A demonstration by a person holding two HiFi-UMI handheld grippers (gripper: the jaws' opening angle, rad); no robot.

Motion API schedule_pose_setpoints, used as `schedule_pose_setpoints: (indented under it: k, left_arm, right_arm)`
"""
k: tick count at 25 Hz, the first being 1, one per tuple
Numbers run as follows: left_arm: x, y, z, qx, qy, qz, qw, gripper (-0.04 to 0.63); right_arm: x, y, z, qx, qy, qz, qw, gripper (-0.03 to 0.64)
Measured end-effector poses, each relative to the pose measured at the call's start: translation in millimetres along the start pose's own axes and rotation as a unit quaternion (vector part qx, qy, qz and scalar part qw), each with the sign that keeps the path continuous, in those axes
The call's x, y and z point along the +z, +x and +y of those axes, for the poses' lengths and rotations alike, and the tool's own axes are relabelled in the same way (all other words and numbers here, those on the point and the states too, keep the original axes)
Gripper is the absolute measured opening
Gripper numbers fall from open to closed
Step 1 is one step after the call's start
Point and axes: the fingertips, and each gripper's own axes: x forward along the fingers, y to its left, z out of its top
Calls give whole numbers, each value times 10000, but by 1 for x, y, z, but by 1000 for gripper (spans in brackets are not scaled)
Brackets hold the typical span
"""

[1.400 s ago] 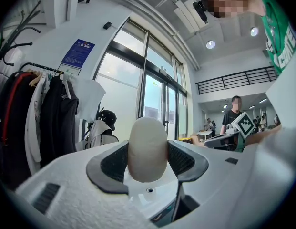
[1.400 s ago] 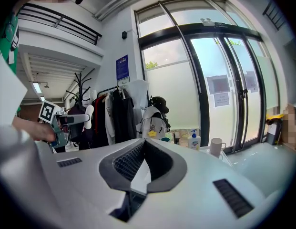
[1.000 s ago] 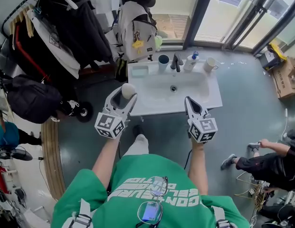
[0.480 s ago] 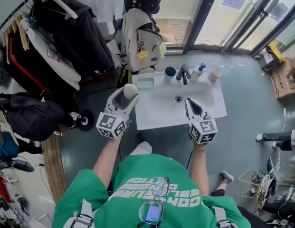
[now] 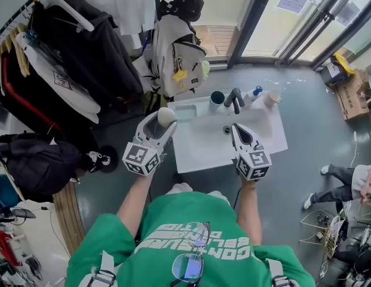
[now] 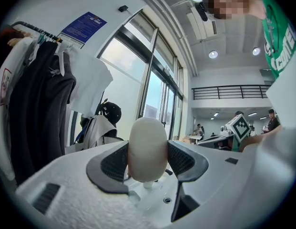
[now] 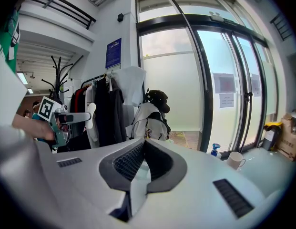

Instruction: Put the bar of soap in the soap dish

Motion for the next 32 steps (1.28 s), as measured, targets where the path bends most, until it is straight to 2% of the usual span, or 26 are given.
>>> schedule_pose_setpoints:
  k: [13, 23, 32]
  left_arm:
    - [-8, 22, 22, -184, -92, 75, 9998, 258]
    - [-10, 42, 41, 2, 21, 180, 9998, 258]
    - [-25, 71, 51, 3, 119, 384, 9992, 258]
  right_arm:
    - [3, 26, -3, -56, 45, 15, 10000, 14]
    - [11, 70, -11, 271, 9, 29, 9996, 14]
    - [20, 102, -25, 502, -94, 116, 9986, 14]
